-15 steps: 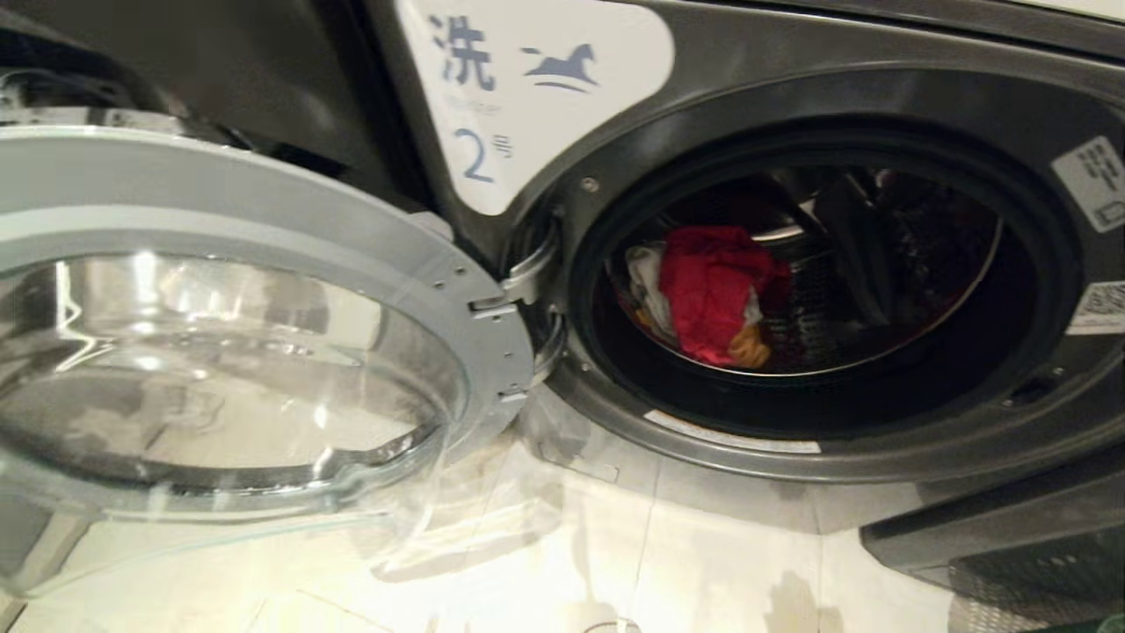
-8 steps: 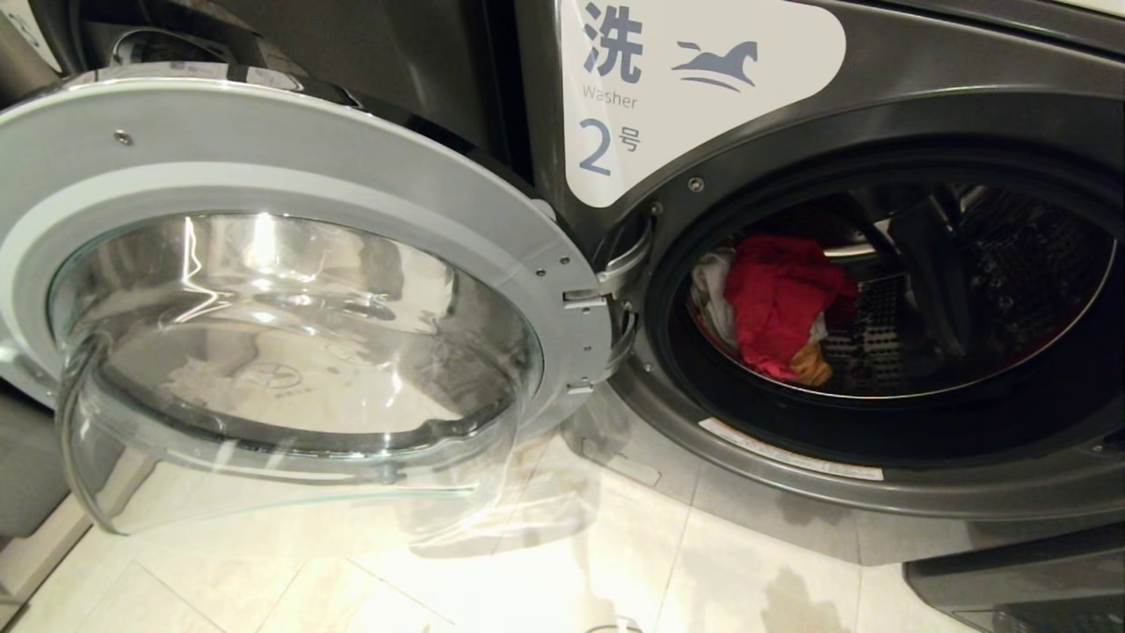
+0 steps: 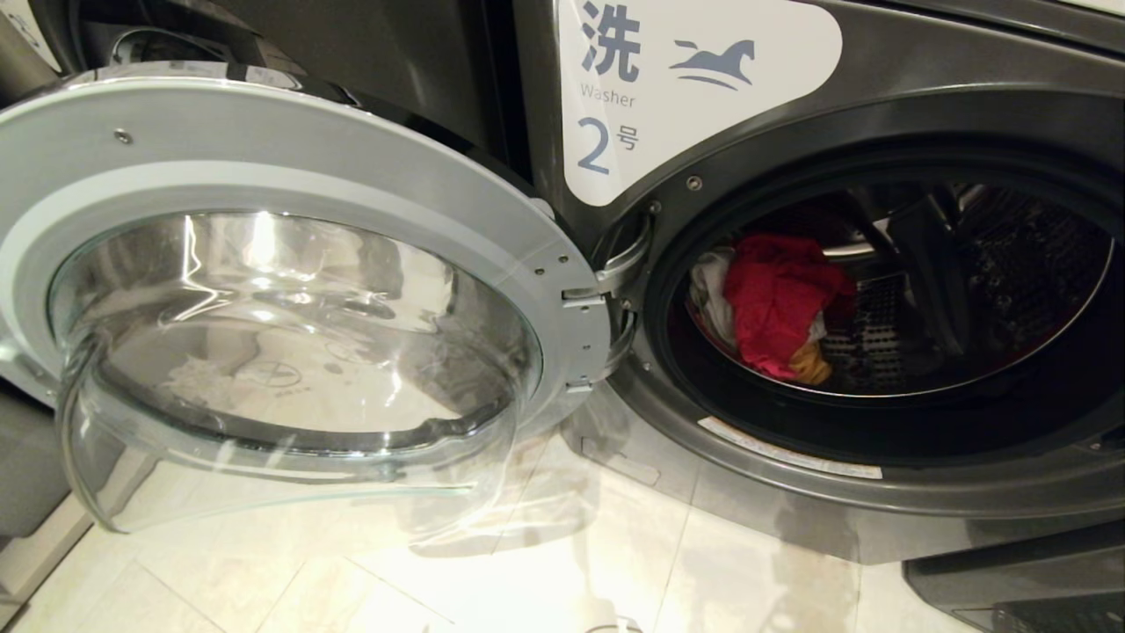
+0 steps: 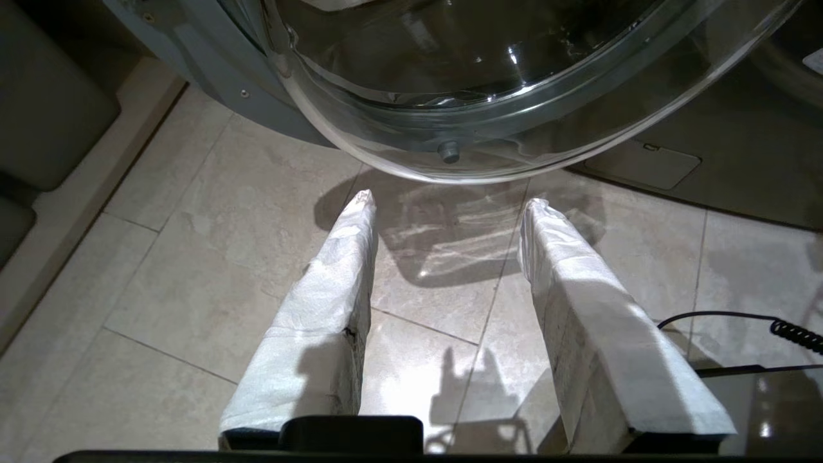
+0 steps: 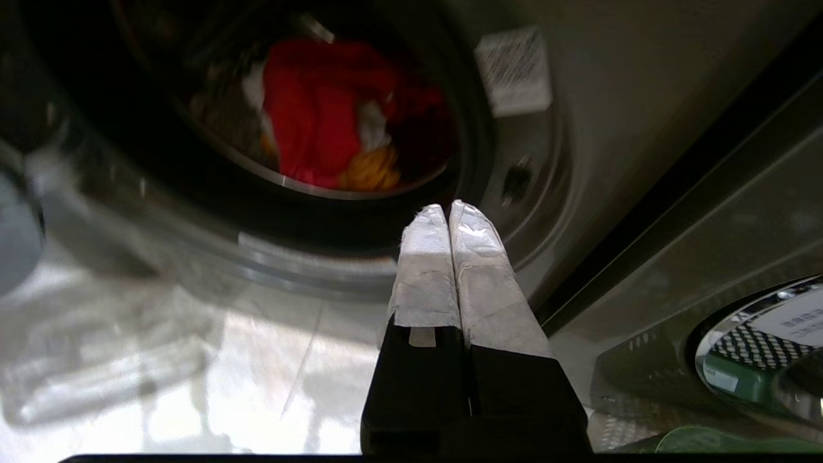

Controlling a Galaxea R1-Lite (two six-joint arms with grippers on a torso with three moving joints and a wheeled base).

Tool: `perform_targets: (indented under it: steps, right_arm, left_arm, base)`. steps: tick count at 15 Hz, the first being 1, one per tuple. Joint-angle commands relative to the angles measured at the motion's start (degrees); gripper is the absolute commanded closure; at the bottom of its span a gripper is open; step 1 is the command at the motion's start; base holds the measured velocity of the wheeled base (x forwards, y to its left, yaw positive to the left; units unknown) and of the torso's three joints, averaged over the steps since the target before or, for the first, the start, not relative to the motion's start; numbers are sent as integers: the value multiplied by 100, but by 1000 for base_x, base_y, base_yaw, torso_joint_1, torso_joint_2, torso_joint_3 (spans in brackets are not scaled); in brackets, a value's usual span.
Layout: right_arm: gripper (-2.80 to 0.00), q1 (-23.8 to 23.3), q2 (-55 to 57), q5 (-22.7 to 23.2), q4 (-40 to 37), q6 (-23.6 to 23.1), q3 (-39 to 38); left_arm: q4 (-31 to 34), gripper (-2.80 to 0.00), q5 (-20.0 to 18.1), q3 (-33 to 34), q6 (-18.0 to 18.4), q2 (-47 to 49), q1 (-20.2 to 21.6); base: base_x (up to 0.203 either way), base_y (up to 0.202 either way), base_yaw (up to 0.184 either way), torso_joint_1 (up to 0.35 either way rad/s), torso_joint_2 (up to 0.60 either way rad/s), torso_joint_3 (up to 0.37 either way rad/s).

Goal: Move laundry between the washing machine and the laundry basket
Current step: Pick a cloth and place it into the basket

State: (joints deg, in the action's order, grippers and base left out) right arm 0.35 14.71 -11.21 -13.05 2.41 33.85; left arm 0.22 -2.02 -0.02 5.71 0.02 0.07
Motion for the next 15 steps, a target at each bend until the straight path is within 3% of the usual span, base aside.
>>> perform_targets:
  steps: [1,3,6,10,15]
  right_arm:
    - [0,3,1887,-801,-494,714,1518]
    - [0,0,2521,-1944,-1105,1259,1949]
    - [0,-69,2593,-3137,-1379,1495,1280]
    - [0,-265,2583,-3251,-1424,1482,1879]
    - [0,-406,3224,-3647,-1709,1453,3789]
  left_arm:
    - [-3,0,2,-6,-289,-2,1]
    - [-4,0,124,-4,-334,-1,1]
    - [-4,0,158,-2,-351,2,1]
    - [-4,0,158,-1,-351,0,1]
    - [-4,0,158,2,-351,-2,1]
  base:
    - [0,0,0,0,0,0]
    - [0,0,0,0,0,0]
    - [0,0,0,0,0,0]
    - [0,0,0,0,0,0]
    - [0,0,0,0,0,0]
